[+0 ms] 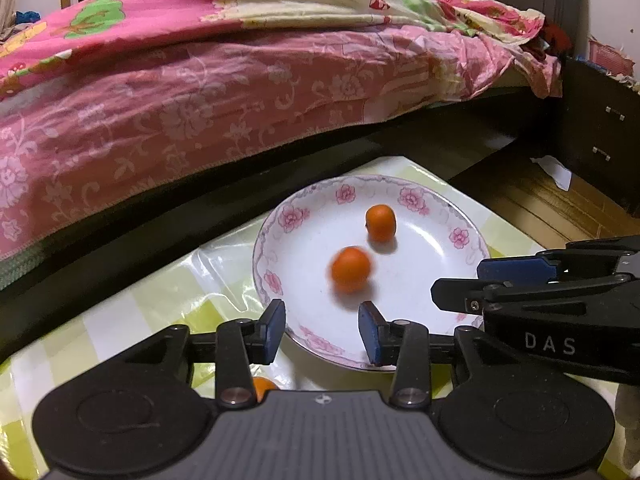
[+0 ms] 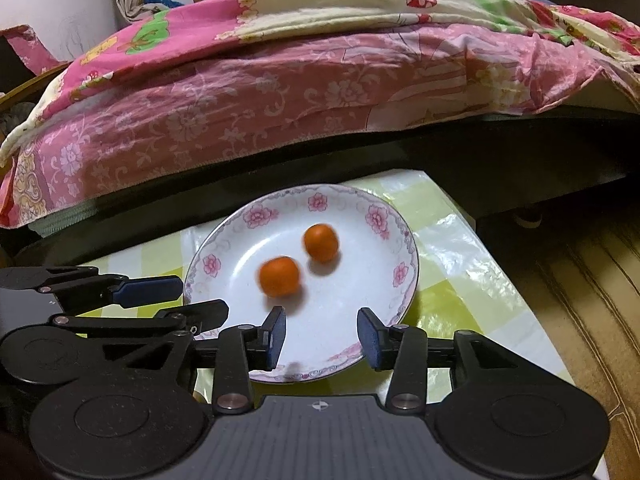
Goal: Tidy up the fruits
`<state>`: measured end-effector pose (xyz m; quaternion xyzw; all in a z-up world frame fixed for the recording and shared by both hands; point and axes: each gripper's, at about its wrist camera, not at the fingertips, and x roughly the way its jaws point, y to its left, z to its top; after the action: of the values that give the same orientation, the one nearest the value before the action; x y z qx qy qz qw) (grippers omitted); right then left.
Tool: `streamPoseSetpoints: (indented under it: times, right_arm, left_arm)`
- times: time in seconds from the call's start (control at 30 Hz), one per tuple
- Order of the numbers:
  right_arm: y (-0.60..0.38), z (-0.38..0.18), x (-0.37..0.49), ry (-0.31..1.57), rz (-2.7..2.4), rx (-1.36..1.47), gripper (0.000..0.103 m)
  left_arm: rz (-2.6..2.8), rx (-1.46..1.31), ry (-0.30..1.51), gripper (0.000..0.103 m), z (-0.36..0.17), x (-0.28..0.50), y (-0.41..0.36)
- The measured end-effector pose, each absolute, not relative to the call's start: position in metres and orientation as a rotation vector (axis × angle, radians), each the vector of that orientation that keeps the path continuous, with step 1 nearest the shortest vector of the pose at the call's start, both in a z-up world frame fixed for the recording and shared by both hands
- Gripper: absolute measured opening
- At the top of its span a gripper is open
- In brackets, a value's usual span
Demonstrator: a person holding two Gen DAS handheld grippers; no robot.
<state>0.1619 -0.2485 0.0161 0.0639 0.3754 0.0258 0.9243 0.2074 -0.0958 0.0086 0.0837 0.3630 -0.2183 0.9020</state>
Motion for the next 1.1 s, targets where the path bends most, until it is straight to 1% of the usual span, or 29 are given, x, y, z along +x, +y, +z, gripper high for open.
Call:
streamPoseSetpoints:
  times: [0.43, 0.6, 0.7, 1.1]
  right_arm:
    - [-0.236, 0.026, 0.149, 0.751, 0.089, 0.121, 0.042]
    - [-0.229, 0.03, 0.144, 0.751, 0.117, 0.111, 0.043]
    - [-0.224, 0.029, 0.139, 0.756, 0.135, 0.104, 0.043]
    - [-0.205, 0.025, 0.116, 0.784, 0.205, 0.065, 0.044]
  left_arm:
    - [-0.434, 0.17, 0.721, 0.05, 0.027, 0.187, -0.075]
    - [-0.43, 0.159, 0.718, 0.055, 0.032, 0.178, -0.063]
    - [-0.425, 0.159, 0.718, 0.055, 0.034, 0.171, -0.054]
    - [-0.341, 0.122, 0.774, 0.055, 0.026, 0.139, 0.008]
